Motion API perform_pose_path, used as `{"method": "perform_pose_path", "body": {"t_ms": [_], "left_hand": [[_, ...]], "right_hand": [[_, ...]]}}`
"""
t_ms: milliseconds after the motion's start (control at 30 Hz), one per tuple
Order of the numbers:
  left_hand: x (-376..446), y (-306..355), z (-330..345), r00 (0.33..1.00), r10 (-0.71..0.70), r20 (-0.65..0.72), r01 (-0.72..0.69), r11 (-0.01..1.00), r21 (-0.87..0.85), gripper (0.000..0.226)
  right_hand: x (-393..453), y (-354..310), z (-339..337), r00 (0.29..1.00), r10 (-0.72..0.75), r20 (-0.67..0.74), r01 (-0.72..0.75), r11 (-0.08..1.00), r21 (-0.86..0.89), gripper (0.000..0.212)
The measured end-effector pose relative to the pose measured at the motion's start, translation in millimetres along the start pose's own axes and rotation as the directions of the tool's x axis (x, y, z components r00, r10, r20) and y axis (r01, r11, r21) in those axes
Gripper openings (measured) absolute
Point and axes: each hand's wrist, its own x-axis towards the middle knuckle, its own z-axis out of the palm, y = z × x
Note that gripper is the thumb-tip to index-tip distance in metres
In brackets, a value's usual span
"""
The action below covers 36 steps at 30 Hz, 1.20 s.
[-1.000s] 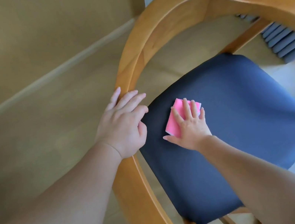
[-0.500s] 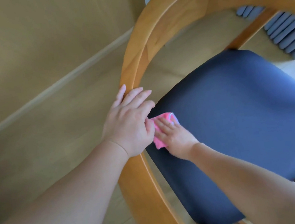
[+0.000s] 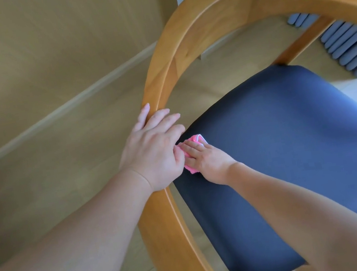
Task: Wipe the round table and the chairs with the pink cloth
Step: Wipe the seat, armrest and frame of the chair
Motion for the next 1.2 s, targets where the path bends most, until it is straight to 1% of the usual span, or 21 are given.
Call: {"method": "perform_pose_path", "body": {"t_ms": [67, 100, 167, 233, 300, 333, 400, 433, 500, 533, 600, 733, 833, 900, 933, 1000, 1100, 1200], "left_hand": [[0, -1, 1, 1.0, 0.003, -0.004, -0.003, 1.0, -0.007, 0.05], [0, -1, 1, 1.0, 0.004, -0.007, -0.004, 1.0, -0.011, 0.05], [0, -3, 2, 1.0, 0.001, -0.016, -0.002, 1.0, -0.023, 0.05], [0, -4, 3, 1.0, 0.001, -0.025, -0.002, 0.999, -0.033, 0.049], [1, -4, 3, 1.0, 0.004, -0.024, -0.005, 0.999, -0.04, 0.049], [1, -4, 2, 1.0, 0.004, -0.022, -0.005, 0.999, -0.042, 0.049], [1, -5, 2, 1.0, 0.005, -0.018, -0.006, 0.999, -0.044, 0.048], [1, -4, 1, 1.0, 0.005, -0.017, -0.006, 0.999, -0.046, 0.048], [1, -4, 2, 1.0, 0.004, -0.02, -0.005, 0.999, -0.049, 0.049], [1, -4, 2, 1.0, 0.004, -0.023, -0.005, 0.999, -0.05, 0.049], [2, -4, 2, 1.0, 0.005, -0.023, -0.007, 0.999, -0.051, 0.049], [2, -4, 2, 1.0, 0.005, -0.01, -0.006, 0.999, -0.043, 0.048], [1, -3, 1, 1.0, 0.009, -0.001, -0.009, 0.999, -0.031, 0.048], [1, -2, 1, 1.0, 0.011, 0.005, -0.011, 1.0, -0.024, 0.048], [1, -2, 1, 1.0, 0.012, 0.004, -0.012, 1.0, -0.018, 0.048], [1, -2, 1, 1.0, 0.013, -0.006, -0.013, 1.0, -0.01, 0.047], [1, -2, 2, 1.0, 0.012, -0.023, -0.012, 1.0, -0.016, 0.049], [1, -2, 3, 0.999, 0.015, -0.032, -0.016, 1.0, -0.021, 0.049]], "right_hand": [[2, 19, -7, 0.999, 0.049, 0.0, -0.049, 0.999, 0.023, 0.074], [4, 31, -12, 0.995, 0.096, 0.001, -0.096, 0.995, 0.029, 0.078], [7, 62, -21, 0.97, 0.242, -0.008, -0.242, 0.969, 0.049, 0.083], [6, 95, -29, 0.904, 0.423, -0.054, -0.414, 0.901, 0.129, 0.081], [3, 122, -33, 0.833, 0.542, -0.109, -0.518, 0.834, 0.189, 0.073], [3, 131, -32, 0.817, 0.561, -0.129, -0.535, 0.823, 0.191, 0.067], [4, 136, -30, 0.809, 0.565, -0.162, -0.537, 0.823, 0.184, 0.055], [5, 135, -29, 0.805, 0.568, -0.173, -0.539, 0.821, 0.187, 0.052], [5, 130, -26, 0.797, 0.572, -0.194, -0.534, 0.817, 0.217, 0.053], [5, 127, -25, 0.799, 0.566, -0.205, -0.519, 0.82, 0.241, 0.056], [4, 114, -23, 0.826, 0.529, -0.194, -0.473, 0.838, 0.271, 0.062], [-2, 68, -19, 0.888, 0.454, -0.069, -0.417, 0.86, 0.296, 0.068], [-3, 21, -14, 0.938, 0.339, 0.066, -0.346, 0.92, 0.184, 0.073], [-5, -14, -8, 0.961, 0.234, 0.147, -0.248, 0.964, 0.091, 0.075], [-8, -31, -3, 0.973, 0.167, 0.157, -0.181, 0.98, 0.078, 0.074], [-17, -55, 8, 0.992, 0.052, 0.119, -0.061, 0.995, 0.079, 0.066], [-24, -62, 15, 0.997, -0.002, 0.071, -0.002, 0.999, 0.045, 0.059], [-21, -56, 15, 0.997, -0.04, 0.062, 0.039, 0.999, 0.023, 0.056]]}}
